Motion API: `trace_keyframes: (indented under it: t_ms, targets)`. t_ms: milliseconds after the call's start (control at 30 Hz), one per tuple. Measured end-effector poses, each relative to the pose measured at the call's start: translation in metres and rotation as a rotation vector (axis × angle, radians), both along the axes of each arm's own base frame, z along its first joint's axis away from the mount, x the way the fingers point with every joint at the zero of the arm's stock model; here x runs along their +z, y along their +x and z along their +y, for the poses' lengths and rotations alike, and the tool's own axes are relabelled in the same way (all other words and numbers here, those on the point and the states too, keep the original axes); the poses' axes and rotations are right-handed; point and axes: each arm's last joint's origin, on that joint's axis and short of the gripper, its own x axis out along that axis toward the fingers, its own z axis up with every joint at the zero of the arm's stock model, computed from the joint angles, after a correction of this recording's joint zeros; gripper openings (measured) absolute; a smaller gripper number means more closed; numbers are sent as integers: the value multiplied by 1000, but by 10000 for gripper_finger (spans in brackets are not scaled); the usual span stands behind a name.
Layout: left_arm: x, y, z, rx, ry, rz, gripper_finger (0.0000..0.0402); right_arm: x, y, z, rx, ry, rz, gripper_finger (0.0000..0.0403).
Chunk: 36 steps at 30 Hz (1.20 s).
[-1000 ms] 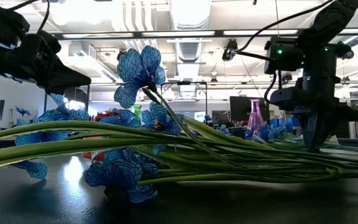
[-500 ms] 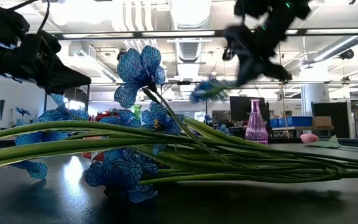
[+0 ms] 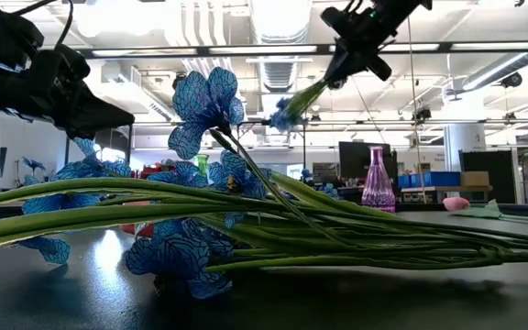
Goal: Sort flowers into vase by color
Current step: Put the blue flowers into the violet vase
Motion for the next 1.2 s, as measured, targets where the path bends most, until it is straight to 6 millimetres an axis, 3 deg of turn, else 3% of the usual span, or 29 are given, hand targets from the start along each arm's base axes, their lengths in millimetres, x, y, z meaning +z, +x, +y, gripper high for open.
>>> trace_keyframes:
  t_ms: [267,533,700,933,1067,1200]
  targets:
    - [0,0,0,0,0,0,0,-53,11,33,38,174,113,38]
    - [0,0,0,0,0,0,0,-119,-2,57,-10,316,286,38]
    - [0,0,0,0,0,0,0,-127,-7,64,-28,395,303,49]
    - [0,0,0,1,0,0,0,-108,9,61,147,318,279,151]
    - [0,0,0,0,0,0,0,-118,20,58,229,295,338,218]
    - [0,0,0,0,0,0,0,-140,30,55,272,297,435,265]
